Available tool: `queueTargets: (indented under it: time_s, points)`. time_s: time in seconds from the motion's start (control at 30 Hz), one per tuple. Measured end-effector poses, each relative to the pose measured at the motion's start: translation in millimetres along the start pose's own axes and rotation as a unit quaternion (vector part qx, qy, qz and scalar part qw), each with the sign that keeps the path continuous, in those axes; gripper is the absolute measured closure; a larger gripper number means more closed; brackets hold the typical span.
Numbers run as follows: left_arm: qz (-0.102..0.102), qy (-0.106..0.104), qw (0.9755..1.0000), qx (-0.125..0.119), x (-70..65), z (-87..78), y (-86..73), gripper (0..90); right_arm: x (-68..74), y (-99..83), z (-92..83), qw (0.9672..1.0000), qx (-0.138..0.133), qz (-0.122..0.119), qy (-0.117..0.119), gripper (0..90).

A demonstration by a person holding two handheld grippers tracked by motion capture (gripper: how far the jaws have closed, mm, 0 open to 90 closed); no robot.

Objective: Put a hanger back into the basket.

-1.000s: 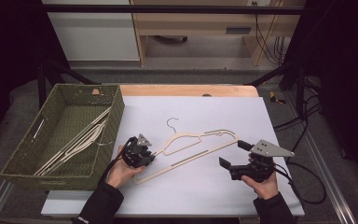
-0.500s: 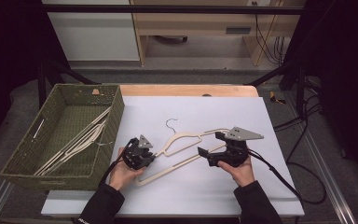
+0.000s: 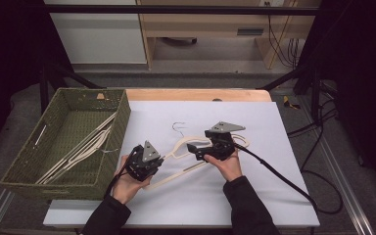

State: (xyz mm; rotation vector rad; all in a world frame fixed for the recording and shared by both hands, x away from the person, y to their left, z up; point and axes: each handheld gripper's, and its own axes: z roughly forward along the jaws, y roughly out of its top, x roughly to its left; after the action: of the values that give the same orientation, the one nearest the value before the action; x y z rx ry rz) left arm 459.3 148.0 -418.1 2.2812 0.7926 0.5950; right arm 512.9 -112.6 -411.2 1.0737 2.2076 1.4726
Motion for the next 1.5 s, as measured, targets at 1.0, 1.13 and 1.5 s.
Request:
queueTargets:
  time_s: [1.0,1.13,1.5]
  points:
    - [0.008,0.014,0.9997,-0.019,-12.1,-13.5,8.8,79.2,-24.5,11.4,95.9,0.9937,0.096,0.044,-0.038,58.8]
    - [0.008,0.012,0.9998,-0.017,-12.2,-13.4,8.6,79.2,-27.9,12.1,98.5,0.9925,0.106,0.052,-0.032,70.3]
    - [0.008,0.003,0.9999,-0.015,-15.2,-10.4,6.9,79.1,-26.3,12.8,98.0,0.9903,0.122,0.061,-0.024,84.3]
